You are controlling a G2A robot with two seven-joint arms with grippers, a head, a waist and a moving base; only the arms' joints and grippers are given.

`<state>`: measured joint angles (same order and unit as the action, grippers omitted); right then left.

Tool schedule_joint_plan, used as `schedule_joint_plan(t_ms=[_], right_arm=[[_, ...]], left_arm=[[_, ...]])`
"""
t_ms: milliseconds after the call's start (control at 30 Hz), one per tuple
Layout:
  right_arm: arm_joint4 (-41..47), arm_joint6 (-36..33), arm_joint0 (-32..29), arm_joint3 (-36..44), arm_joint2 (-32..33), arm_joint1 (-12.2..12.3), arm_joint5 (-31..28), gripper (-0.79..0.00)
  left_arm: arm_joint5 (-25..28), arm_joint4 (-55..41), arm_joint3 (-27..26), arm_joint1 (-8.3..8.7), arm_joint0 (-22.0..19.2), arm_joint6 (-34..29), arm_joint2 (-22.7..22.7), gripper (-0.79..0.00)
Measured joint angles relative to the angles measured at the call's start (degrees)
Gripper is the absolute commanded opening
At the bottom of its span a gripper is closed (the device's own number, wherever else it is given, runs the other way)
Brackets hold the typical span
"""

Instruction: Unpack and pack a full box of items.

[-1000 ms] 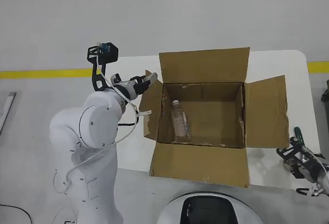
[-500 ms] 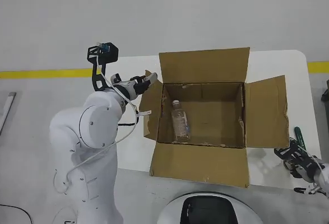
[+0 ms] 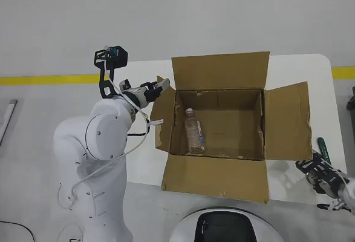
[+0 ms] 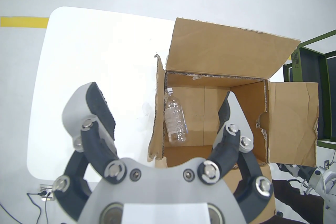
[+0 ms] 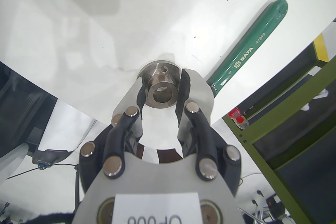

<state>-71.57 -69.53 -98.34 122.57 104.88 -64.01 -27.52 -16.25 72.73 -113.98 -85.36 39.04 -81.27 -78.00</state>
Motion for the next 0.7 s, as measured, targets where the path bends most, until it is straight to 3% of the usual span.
schedule_joint_plan(t_ms=[100,200,267,700], right_arm=[[0.1,0.3,-0.1,-0.2,-0.1,0.1,0.2,-0.554],[0.2,0.4,-0.1,-0.4,-0.2,0.3,0.4,-0.656],[0.3,0.6,-0.1,-0.3,-0.3,0.4,0.5,-0.785],[5.5,4.1,0.0,3.1,4.2,0.7,4.9,-0.785]], left_arm=[[0.0,0.0,0.0,0.0,0.0,0.0,0.0,0.0],[0.0,0.0,0.0,0.0,0.0,0.0,0.0,0.0],[0.0,0.0,0.0,0.0,0.0,0.0,0.0,0.0],[0.0,0.0,0.0,0.0,0.0,0.0,0.0,0.0]])
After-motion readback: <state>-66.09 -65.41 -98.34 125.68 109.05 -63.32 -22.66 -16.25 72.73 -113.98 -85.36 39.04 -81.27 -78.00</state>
